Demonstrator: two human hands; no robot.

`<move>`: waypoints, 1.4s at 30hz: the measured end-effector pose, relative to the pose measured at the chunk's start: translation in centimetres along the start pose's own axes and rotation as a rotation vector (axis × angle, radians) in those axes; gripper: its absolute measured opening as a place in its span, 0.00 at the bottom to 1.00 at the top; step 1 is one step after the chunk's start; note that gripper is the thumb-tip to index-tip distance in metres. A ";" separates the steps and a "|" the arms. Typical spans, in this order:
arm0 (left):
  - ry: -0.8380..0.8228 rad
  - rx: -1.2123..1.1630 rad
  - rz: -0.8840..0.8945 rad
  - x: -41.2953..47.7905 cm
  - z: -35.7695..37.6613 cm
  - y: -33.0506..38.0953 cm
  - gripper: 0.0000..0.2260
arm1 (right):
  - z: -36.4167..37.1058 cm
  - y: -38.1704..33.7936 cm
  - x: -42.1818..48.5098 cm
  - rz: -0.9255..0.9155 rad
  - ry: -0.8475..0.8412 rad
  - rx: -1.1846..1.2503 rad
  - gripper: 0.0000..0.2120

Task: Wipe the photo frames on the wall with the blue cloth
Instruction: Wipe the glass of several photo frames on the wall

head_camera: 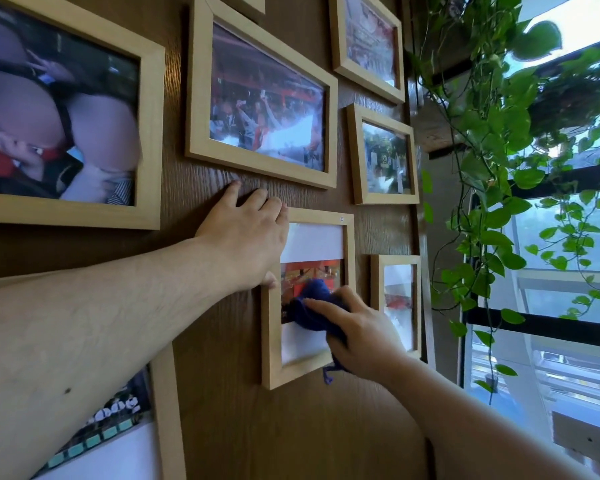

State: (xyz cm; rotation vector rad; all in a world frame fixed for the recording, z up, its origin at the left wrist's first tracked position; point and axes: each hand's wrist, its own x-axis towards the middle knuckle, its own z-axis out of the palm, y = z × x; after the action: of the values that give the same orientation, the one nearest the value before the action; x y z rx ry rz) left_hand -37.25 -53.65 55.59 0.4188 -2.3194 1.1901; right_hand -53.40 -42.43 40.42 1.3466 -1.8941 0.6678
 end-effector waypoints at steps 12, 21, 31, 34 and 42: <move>0.011 0.018 -0.002 0.1 0.3 0.0 0.49 | 0.3 -1.9 -1.4 0.070 -0.113 0.136 0.25; 0.021 0.008 0.002 0.1 0.5 -0.1 0.49 | 0.4 1.9 -3.0 0.247 -0.127 -0.151 0.22; 0.015 0.020 -0.012 -0.1 0.2 0.1 0.49 | 0.0 -3.6 -2.7 0.203 -0.233 -0.055 0.20; 0.003 0.022 -0.018 0.0 0.1 0.2 0.49 | -0.2 -5.6 -2.5 0.116 -0.251 0.010 0.20; -0.009 0.029 -0.016 -0.1 0.0 0.2 0.49 | -0.7 -3.0 -2.7 0.125 -0.304 0.028 0.19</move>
State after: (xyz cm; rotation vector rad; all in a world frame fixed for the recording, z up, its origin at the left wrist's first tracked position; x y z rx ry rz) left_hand -37.23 -53.57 55.39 0.4528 -2.3044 1.2183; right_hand -49.87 -41.31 38.78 1.4210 -2.2324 0.5766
